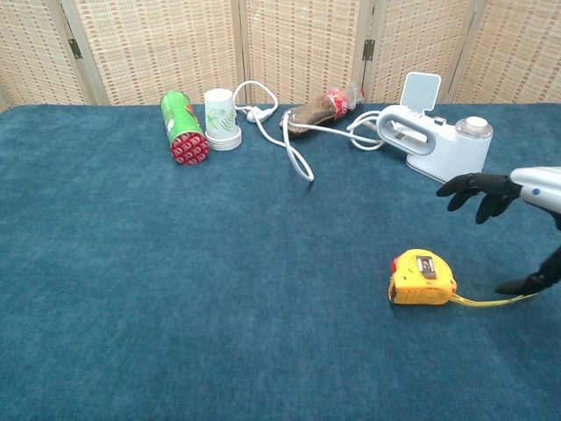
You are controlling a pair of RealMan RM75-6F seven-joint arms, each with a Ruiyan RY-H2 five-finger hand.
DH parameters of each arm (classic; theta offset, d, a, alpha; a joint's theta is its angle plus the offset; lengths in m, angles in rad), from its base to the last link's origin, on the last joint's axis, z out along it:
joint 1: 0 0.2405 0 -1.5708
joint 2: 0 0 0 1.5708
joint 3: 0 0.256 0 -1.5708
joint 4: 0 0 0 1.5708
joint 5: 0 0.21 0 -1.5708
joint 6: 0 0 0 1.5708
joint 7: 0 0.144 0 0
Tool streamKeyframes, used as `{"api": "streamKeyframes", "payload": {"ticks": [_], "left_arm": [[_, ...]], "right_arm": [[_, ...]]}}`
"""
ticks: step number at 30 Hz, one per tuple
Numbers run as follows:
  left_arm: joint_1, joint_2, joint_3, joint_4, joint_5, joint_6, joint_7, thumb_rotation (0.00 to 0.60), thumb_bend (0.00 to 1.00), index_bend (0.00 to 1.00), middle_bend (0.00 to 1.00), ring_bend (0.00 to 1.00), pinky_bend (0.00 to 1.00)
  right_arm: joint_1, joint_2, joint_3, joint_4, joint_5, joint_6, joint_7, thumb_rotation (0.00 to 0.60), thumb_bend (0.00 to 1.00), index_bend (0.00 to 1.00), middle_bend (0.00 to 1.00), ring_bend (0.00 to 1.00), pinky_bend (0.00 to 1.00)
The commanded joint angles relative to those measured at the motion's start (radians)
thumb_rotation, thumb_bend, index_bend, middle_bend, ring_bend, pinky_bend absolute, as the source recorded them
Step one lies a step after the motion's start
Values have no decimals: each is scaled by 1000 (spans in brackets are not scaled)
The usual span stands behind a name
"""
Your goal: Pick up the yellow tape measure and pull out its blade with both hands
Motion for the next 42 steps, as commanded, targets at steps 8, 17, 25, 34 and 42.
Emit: {"api": "streamKeyframes", "payload": {"ticks": [8,17,25,34,42], "left_arm": [[2,-3,2,13,-5,-4,-11,600,284,86,0,0,0],[8,-3,4,21,-4,1,-24,600,283,86,0,0,0],[11,-2,4,21,-8,1,-27,600,284,86,0,0,0],[10,1,1,15,-7,2,-22,600,284,86,0,0,0],[10,2,1,12,-6,2,-20,600,284,86,0,0,0]], "right_arm": [[66,-66,-2,59,63,-81,-79,600,61,164,251,298,257],[116,-104,-1,95,98,-124,-116,600,61,196,269,303,257],[146,-131,-3,119,127,-143,-140,600,61,224,282,313,257],[159,-144,-11,132,131,-136,-129,600,60,269,316,336,263],[165,-158,-21,147,140,-127,-137,600,60,435,430,397,287]]}}
